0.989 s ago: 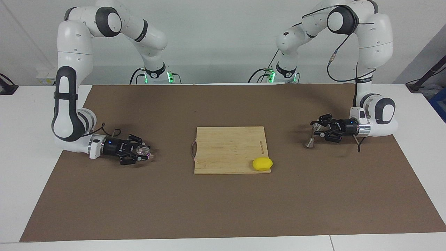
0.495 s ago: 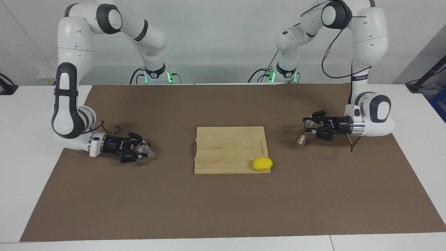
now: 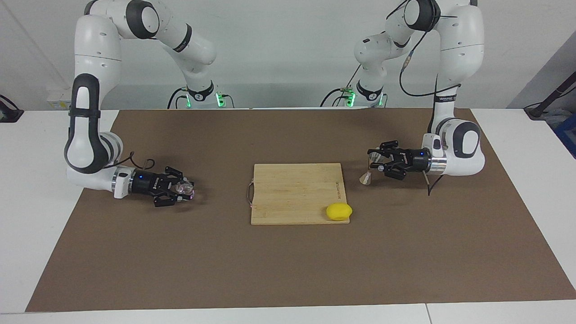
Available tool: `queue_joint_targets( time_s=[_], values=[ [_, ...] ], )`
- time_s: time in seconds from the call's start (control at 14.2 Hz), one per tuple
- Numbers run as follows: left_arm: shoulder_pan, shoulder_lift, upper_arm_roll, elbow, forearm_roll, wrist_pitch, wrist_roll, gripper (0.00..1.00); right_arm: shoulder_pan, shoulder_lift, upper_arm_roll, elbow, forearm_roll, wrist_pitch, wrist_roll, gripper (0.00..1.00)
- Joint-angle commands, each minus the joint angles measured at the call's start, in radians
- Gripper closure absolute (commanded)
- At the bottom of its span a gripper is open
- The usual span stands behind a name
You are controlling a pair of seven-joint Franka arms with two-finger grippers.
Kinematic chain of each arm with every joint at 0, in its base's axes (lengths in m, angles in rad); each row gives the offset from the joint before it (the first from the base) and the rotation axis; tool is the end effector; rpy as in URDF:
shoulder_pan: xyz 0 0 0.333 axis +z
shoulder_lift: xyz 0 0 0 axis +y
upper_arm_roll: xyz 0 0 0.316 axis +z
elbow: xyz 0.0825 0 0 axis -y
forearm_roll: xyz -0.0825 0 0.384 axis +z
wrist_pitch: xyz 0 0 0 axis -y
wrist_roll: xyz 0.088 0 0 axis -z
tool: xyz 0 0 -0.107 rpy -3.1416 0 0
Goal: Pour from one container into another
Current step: 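Carry the metal cup onto the cutting board with the left gripper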
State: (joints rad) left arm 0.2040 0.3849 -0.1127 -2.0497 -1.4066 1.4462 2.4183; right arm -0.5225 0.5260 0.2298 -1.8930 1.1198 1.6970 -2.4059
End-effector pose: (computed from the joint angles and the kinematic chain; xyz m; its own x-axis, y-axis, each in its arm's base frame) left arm 0.5499 -0.0630 0.2939 0.0200 0.0281 0.9994 -0.9942 0.1064 0.0169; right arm 0.5830 -0.0936 0.2455 0.0146 0.2782 0.9604 0.9974 -0.0721 0.0058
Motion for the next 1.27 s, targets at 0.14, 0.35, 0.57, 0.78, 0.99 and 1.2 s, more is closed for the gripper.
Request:
queue_joint_targets(
  time_s=[0.14,0.35,0.57,0.78,0.99,1.2],
  values=[
    [-0.11,-0.133,0.016,-0.128,-0.118,0.137,-0.04,0.67,-0.027,-0.06,0.016,-0.05,-0.008,-0.019,0.025,1.0],
    [-0.176,-0.136,0.016,-0.141,-0.178,0.192,-0.048,0.67,-0.027,-0.07,0.017,-0.066,-0.005,-0.02,0.025,1.0],
    [-0.242,-0.136,0.016,-0.141,-0.248,0.266,-0.048,0.68,-0.028,-0.07,0.016,-0.066,-0.005,-0.025,0.025,1.0],
    [-0.307,-0.132,0.016,-0.138,-0.322,0.318,-0.048,0.67,-0.028,-0.07,0.016,-0.066,-0.005,-0.025,0.025,1.0],
    [-0.353,-0.126,0.016,-0.132,-0.365,0.374,-0.039,0.66,-0.028,-0.07,0.016,-0.066,-0.005,-0.025,0.025,1.0],
    [-0.403,-0.123,0.016,-0.13,-0.417,0.404,-0.036,0.66,-0.039,-0.07,0.016,-0.063,-0.006,-0.025,0.022,1.0]
  ],
)
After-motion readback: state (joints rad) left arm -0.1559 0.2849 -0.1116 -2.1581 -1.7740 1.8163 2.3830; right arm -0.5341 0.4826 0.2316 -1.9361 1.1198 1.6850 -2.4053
